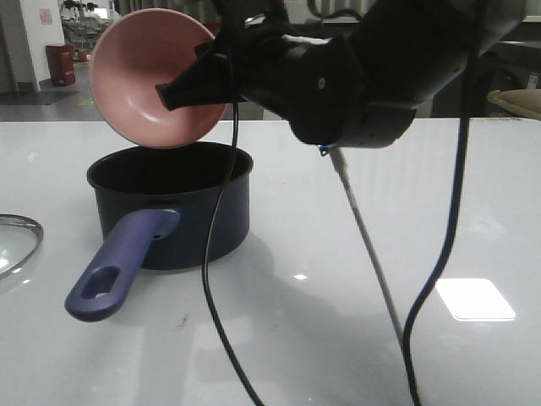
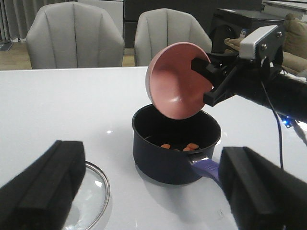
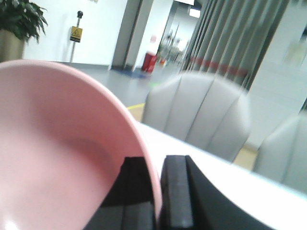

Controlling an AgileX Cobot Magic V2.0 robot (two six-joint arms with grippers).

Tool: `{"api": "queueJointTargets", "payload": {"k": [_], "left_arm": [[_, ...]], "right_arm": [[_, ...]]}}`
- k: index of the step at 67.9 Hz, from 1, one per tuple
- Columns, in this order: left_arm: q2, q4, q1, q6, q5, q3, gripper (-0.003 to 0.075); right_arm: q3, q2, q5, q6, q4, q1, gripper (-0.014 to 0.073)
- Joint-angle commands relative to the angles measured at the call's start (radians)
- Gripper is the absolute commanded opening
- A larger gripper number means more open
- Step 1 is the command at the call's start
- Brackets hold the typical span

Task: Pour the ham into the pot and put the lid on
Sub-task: 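Lift the pink bowl over the pot and tip it with the right gripper, then carry the empty pink bowl back and set it down with the right gripper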

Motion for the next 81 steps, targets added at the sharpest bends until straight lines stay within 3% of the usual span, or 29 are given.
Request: {"api": "queueJointTargets", "payload": {"k": [1, 11, 24, 49, 60, 81], "left_arm": [[0.01, -0.003, -0.009, -0.001, -0.077, -0.028, 0.0617], [0.01, -0.003, -0.009, -0.001, -0.077, -0.028, 0.0617], [0.01, -0.003, -0.009, -0.001, -0.077, -0.028, 0.0617], [0.01, -0.003, -0.009, -0.001, -0.077, -0.028, 0.0617], [0.01, -0.003, -0.009, -0.001, -0.077, -0.028, 0.0617], [0.01, -0.003, -0.009, -0.001, -0.077, -0.028, 0.0617]], "right_arm": [[-0.026, -0.131, 0.097, 0.109, 0.011, -0.005, 0.0131], [-0.026, -0.25, 0.374, 0.093, 0.112, -0.016, 0.0131], [-0.026, -0.395, 0.743, 0.09, 0.12, -0.105, 0.0131], [-0.025, -0.482, 1.354, 0.09, 0.047, -0.459, 0.0134], [-0.025, -0.429, 1.474, 0.113, 0.051, -0.551, 0.0134], [-0.025, -0.295, 1.487, 0.113, 0.051, -0.586, 0.0134]]}}
